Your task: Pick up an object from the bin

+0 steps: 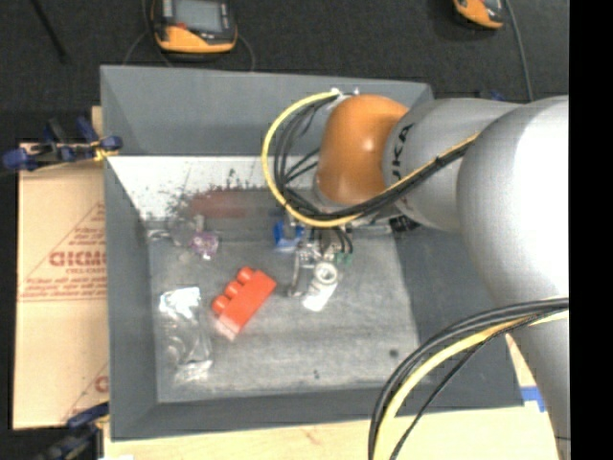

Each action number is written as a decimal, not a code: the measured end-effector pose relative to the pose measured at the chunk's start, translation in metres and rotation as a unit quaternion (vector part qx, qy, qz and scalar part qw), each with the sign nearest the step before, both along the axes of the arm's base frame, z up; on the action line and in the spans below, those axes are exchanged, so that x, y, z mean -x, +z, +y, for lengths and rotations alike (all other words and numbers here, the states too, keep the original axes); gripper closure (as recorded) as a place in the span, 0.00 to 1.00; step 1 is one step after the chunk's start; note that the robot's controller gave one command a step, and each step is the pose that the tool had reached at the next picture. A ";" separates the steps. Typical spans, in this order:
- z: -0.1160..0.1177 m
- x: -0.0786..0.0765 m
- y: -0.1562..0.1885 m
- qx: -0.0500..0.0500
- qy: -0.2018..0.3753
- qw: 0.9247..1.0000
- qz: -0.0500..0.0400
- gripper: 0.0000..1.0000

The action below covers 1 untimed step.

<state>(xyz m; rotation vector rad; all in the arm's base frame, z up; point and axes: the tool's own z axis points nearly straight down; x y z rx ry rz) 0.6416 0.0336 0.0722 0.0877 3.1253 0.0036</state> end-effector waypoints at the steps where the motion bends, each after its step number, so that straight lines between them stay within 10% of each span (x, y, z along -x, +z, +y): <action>1: -0.001 0.000 0.003 0.000 0.000 1.000 0.001 1.00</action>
Offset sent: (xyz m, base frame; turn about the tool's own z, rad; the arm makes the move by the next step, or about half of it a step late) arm 0.0000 0.0000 0.0000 0.0000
